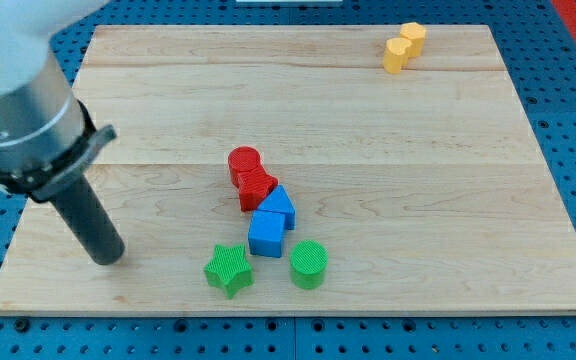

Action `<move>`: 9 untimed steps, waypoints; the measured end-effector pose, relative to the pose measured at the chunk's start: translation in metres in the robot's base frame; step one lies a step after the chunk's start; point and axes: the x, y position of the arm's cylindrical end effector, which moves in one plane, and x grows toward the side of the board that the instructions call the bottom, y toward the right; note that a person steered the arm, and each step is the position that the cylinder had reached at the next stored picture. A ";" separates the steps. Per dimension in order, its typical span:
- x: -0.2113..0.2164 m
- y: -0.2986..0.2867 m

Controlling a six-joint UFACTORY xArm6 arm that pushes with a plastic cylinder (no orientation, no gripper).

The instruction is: Push green star into green circle

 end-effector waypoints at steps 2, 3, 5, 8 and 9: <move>0.011 0.101; 0.030 0.068; 0.034 0.101; 0.020 0.204; 0.021 0.237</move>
